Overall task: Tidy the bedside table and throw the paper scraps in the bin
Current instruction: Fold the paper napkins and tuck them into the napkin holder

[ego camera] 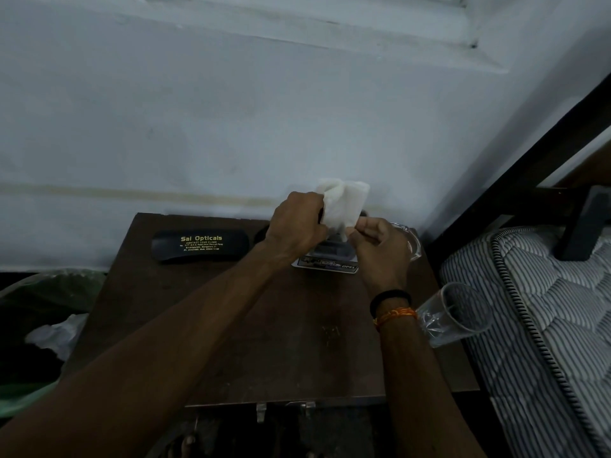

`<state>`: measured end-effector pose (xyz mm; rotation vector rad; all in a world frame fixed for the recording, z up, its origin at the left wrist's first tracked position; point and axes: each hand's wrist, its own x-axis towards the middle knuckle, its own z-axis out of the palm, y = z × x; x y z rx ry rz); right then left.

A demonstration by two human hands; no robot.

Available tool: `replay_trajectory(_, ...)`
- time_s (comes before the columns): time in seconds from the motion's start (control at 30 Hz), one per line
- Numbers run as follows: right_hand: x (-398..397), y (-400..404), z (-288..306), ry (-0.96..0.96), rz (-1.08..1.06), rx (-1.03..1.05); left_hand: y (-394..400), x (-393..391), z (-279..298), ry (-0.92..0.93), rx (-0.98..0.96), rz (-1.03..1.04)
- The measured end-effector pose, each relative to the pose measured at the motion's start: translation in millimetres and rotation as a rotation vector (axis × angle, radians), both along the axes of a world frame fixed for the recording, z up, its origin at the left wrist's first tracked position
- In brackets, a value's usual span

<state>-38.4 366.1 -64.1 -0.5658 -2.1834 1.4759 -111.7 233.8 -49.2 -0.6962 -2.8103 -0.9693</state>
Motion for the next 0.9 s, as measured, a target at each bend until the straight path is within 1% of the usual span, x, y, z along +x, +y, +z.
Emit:
replay_trajectory(0.23, 3.2, -0.8, 11.7, 0.124, -0.131, 0.066, 5.5, -3.7, -1.3, 0.079, -0.123, -0.020)
replay_trajectory(0.4, 2.3, -1.1, 9.8, 0.124, -0.046, 0.127, 9.1, -3.5, 1.9, 0.071, -0.187, -0.011)
replay_trajectory(0.47, 1.7, -0.8, 8.2, 0.080, -0.011, 0.150, 8.4, -2.0, 2.7, 0.032, -0.156, -0.026)
replay_trajectory(0.57, 2.2, 0.3, 8.0, 0.061, -0.020, 0.192, 2.5, -2.6, 5.4, -0.031, -0.010, -0.017)
replay_trajectory(0.7, 3.0, 2.2, 8.7, 0.066, -0.012, 0.243, -5.2, -8.3, 11.9, -0.066, 0.146, 0.049)
replay_trajectory(0.77, 3.0, 1.6, 8.4, 0.065, 0.002, 0.242, -6.5, -9.5, 13.2, -0.092, 0.155, 0.053)
replay_trajectory(0.9, 1.7, 0.5, 7.6, 0.055, 0.035, 0.195, -5.6, -8.3, 12.7, -0.112, 0.100, 0.013)
